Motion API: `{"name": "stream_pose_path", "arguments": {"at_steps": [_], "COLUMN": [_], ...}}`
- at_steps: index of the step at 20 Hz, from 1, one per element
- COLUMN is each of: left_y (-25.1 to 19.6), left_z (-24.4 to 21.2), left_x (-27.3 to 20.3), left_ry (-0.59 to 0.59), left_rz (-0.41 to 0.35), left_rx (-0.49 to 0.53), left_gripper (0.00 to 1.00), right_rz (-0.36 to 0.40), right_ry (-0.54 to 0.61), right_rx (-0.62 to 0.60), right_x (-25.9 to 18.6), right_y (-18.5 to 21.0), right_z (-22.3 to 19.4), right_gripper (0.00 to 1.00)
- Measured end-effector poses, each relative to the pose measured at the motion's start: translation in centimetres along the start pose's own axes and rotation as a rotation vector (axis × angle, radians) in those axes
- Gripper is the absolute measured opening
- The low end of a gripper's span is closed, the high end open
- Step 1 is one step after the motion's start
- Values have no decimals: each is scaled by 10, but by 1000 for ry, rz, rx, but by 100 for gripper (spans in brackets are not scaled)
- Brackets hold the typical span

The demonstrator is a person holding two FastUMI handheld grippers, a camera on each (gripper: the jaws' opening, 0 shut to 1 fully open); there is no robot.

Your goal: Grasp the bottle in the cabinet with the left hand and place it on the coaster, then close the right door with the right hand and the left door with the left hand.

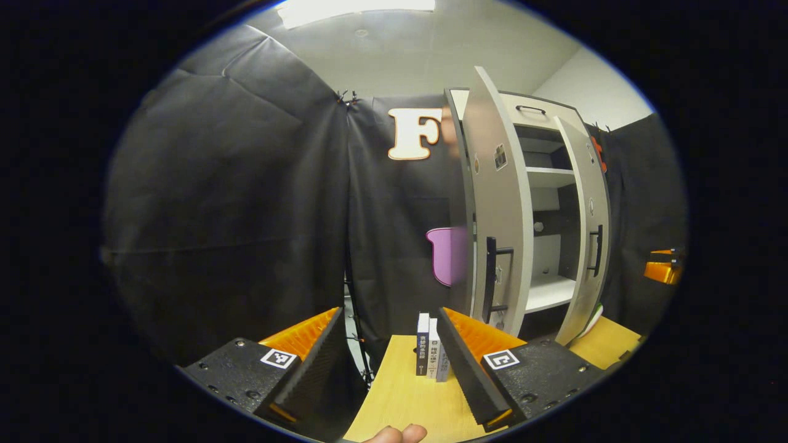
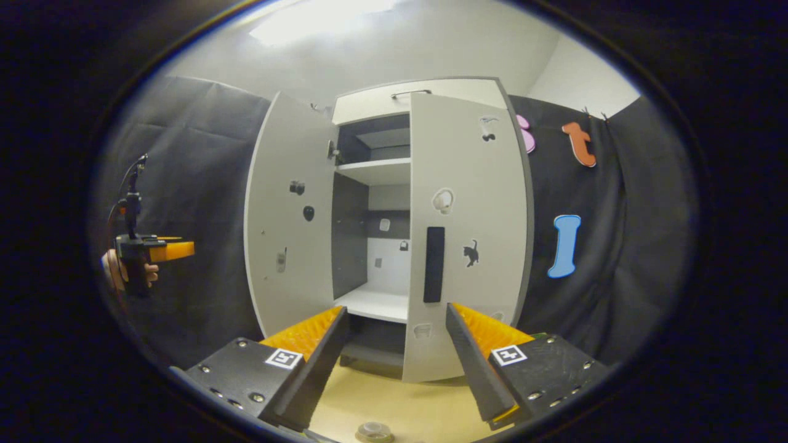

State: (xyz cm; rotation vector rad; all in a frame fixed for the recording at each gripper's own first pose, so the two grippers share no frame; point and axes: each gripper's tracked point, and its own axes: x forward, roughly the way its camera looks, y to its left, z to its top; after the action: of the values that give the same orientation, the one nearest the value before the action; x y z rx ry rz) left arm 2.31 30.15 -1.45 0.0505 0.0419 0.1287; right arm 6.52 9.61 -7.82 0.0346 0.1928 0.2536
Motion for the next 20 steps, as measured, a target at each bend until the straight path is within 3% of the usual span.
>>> {"name": "stream_pose_path", "arguments": {"at_steps": [1,6,7,8,9,10,14,15,16,17,20], "left_y": [-2,-16,-20,-26,-32,-39,-65,-70,-74,-81,-87], "left_z": [2,-2,-2,0,3,4,-3,-9,-6,-3,-10], "left_x": [7,51,59,66,74,81,107,106,107,107,106], "left_ry": [-2,8,6,5,-2,-5,9,44,19,22,45], "left_rz": [-22,-77,-81,-93,-103,-114,-139,-133,-151,-170,-170], "left_rx": [0,-55,-57,-55,-54,-56,-96,-106,-126,-141,-152], "left_gripper": [94,95,90,95,90,95,95,90,95,89,88], "right_rz": [-16,-65,-72,-76,-81,-90,-137,-154,-176,-187,-203], "right_ry": [0,-14,-16,-17,-17,-18,-26,-23,-29,-34,-56], "right_rx": [4,-20,-23,-24,-25,-27,-42,-34,-23,-11,-4], "right_x": [-3,-19,-22,-26,-29,-31,-39,-41,-43,-46,-48], "right_y": [-4,-26,-30,-33,-36,-39,-58,-64,-70,-75,-83], "right_z": [0,5,6,7,7,8,11,12,13,15,18], "right_gripper": [96,93,93,96,96,96,96,96,96,96,96]}}
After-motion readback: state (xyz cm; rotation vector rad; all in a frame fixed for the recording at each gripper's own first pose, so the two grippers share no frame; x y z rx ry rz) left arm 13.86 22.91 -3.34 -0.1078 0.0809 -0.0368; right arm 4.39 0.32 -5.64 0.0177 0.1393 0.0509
